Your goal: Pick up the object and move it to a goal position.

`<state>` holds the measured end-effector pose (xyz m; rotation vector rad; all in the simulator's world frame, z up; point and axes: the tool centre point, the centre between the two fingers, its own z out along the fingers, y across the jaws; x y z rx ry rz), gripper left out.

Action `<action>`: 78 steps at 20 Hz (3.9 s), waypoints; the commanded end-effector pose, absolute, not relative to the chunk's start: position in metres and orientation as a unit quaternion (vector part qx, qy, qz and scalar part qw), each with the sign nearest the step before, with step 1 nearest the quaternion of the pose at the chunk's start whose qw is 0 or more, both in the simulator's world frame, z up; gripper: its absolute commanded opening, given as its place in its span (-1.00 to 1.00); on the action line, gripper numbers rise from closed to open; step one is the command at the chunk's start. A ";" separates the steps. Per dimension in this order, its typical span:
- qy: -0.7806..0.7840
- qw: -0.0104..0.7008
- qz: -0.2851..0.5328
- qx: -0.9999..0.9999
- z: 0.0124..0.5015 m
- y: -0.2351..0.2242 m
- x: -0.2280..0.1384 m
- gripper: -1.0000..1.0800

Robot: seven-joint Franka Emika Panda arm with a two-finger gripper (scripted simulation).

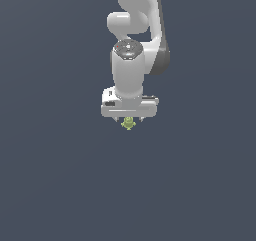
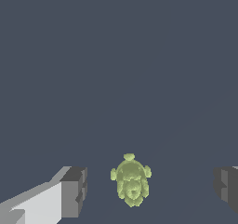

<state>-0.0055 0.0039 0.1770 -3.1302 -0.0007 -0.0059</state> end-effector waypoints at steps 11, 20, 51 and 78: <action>0.023 -0.006 -0.014 -1.000 0.192 -0.036 0.002 0.92; 0.044 -0.004 -0.013 -0.999 0.184 -0.031 -0.003 0.92; 0.331 0.000 0.000 -0.944 0.094 0.002 -0.089 0.92; 0.342 0.000 0.000 -0.940 0.041 0.003 -0.093 -1.00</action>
